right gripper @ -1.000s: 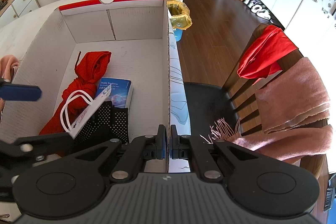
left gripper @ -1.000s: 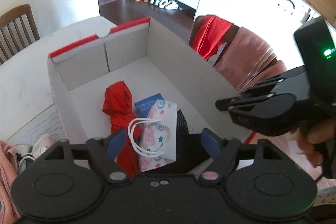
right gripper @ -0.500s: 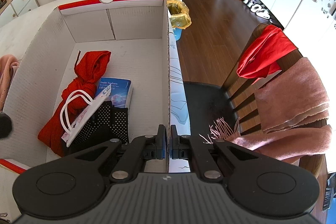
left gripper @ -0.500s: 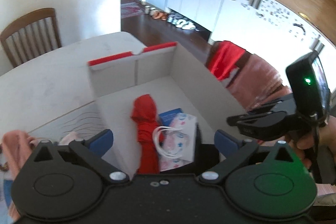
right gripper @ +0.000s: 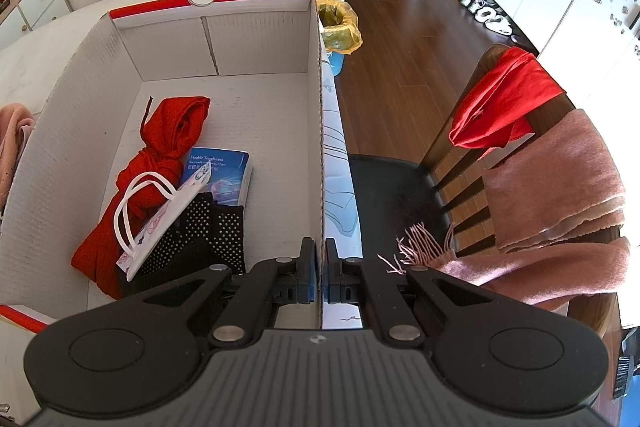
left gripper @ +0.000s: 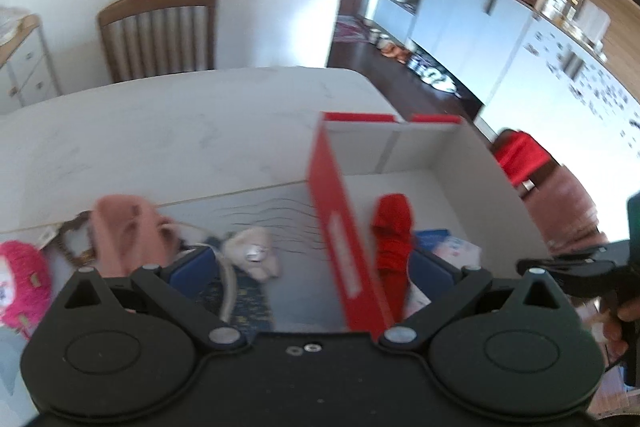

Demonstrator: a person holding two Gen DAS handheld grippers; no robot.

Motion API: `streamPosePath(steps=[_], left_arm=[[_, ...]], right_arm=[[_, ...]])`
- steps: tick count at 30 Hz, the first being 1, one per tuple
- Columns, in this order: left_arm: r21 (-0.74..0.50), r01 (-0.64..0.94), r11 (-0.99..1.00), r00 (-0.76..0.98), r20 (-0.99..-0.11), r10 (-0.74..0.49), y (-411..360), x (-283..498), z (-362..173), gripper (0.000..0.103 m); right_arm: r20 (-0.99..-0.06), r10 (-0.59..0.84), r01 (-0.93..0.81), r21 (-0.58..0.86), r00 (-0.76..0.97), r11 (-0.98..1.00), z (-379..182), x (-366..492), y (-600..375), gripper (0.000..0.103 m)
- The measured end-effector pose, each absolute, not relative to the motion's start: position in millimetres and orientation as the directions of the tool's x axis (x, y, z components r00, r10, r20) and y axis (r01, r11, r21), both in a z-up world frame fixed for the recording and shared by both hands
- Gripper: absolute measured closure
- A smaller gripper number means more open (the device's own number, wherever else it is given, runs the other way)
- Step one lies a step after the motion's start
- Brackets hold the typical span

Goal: Organize objects
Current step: 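Move the left gripper to the pile and grasp the pink plush doll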

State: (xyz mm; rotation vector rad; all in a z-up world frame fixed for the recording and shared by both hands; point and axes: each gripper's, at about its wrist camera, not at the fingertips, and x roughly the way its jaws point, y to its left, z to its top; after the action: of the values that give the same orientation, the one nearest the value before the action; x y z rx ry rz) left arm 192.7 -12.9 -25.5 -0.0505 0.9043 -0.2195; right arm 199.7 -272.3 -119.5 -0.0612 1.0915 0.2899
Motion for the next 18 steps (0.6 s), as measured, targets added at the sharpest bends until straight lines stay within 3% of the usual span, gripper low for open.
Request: streamPosePath(steps=[18], left_arm=[[0.006,-0.141,0.99,0.618,-0.78,0.093,140.6,213.7,-22.5,0.0]], right_arm=[[-0.888,0.175,-0.25,0.071,0.425,0.966,-116.7,201.0,-265.3,0.099]])
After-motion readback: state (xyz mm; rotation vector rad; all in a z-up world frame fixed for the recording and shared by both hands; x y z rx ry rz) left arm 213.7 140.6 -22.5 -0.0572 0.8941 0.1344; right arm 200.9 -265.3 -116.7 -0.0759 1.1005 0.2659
